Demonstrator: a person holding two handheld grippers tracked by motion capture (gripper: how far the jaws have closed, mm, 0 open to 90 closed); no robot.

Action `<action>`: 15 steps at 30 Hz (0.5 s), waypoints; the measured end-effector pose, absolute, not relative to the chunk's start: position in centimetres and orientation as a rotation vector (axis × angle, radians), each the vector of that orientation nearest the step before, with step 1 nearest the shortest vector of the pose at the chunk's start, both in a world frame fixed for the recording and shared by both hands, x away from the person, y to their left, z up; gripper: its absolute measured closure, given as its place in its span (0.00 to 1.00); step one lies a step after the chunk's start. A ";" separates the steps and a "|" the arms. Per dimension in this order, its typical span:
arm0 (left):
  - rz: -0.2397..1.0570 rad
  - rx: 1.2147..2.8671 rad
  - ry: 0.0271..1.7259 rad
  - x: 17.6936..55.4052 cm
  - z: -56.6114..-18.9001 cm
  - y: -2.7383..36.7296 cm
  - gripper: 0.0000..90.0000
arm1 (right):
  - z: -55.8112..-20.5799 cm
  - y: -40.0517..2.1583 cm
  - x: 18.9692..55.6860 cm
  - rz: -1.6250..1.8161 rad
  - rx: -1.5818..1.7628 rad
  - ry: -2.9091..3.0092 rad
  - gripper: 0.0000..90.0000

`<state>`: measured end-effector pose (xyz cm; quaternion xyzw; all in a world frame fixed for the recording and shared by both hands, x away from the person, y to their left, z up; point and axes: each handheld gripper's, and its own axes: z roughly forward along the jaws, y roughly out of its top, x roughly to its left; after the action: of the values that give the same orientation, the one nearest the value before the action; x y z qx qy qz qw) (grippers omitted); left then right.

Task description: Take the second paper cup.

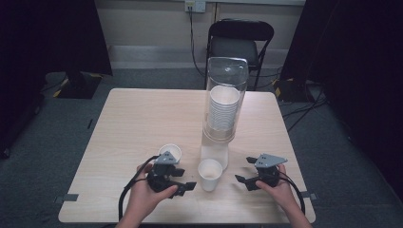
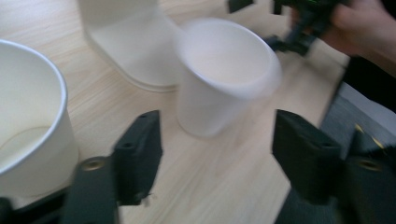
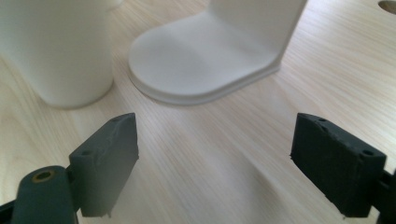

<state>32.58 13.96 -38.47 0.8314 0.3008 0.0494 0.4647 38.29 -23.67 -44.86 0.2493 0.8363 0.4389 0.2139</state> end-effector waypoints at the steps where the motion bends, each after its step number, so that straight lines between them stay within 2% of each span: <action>1: 0.145 2.060 0.728 32.2 -38.8 14.9 0.34 | -44.9 -23.8 38.4 1.194 0.714 2.323 0.16; 3: 0.180 2.079 0.730 32.0 -40.1 16.9 0.29 | -45.1 -23.9 38.6 1.158 0.742 2.343 0.16; 7: 0.169 2.104 0.787 32.1 -43.6 20.2 0.23 | -45.7 -23.9 39.0 1.053 0.780 2.371 0.16; 15: 0.286 2.185 0.805 32.6 -46.2 22.0 0.21 | -45.9 -24.1 39.3 1.066 0.828 2.380 0.15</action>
<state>32.62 22.00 -46.19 0.8587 0.3164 0.1123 0.3872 39.33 -24.14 -45.93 0.2964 0.8521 0.3815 0.2015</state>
